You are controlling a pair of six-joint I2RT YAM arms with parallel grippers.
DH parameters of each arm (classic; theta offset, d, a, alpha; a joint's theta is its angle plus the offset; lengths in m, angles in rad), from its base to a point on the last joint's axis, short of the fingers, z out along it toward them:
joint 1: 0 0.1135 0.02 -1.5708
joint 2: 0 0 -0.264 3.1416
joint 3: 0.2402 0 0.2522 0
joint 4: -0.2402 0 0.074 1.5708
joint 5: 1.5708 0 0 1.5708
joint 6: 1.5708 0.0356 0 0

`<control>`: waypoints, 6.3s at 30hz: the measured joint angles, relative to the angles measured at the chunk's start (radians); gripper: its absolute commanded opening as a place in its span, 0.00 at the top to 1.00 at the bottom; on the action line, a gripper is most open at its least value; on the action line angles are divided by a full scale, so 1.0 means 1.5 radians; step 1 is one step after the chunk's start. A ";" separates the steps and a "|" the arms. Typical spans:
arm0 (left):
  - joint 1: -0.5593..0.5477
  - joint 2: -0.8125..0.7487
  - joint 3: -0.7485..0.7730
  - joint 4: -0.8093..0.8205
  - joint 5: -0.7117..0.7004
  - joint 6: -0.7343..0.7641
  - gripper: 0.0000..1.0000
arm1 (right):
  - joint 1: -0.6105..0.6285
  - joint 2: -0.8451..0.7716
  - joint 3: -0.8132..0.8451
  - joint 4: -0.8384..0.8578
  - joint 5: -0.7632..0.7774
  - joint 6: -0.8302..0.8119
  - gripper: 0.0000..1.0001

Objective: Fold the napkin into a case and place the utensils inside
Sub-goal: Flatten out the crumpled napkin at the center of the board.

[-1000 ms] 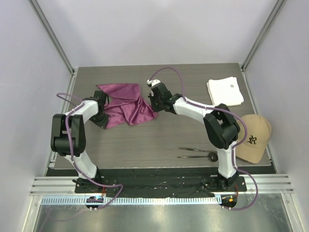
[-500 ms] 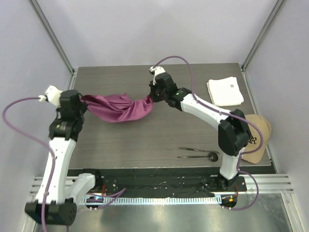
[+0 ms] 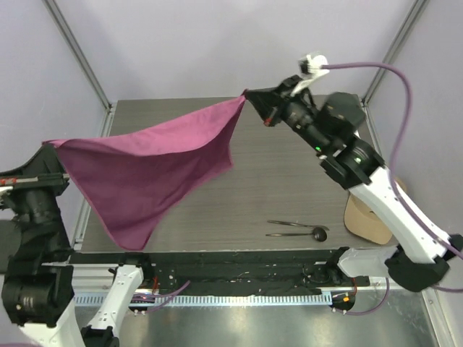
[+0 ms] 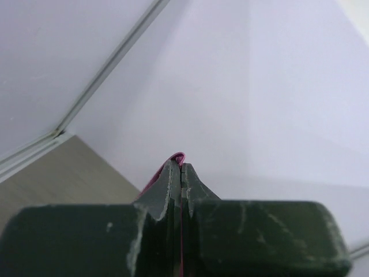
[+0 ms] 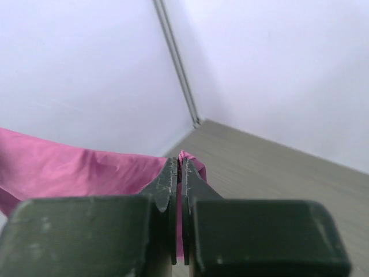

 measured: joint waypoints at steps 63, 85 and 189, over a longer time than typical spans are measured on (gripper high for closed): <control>0.214 0.680 -0.274 0.332 0.288 -0.077 1.00 | -0.188 0.774 0.393 0.039 -0.140 0.065 0.99; 0.214 0.291 -0.493 -0.036 0.299 -0.094 1.00 | -0.188 0.289 -0.173 -0.150 -0.118 0.092 0.99; 0.053 0.281 -0.607 -0.296 0.246 -0.264 1.00 | -0.212 0.226 -0.423 -0.125 -0.061 0.081 0.93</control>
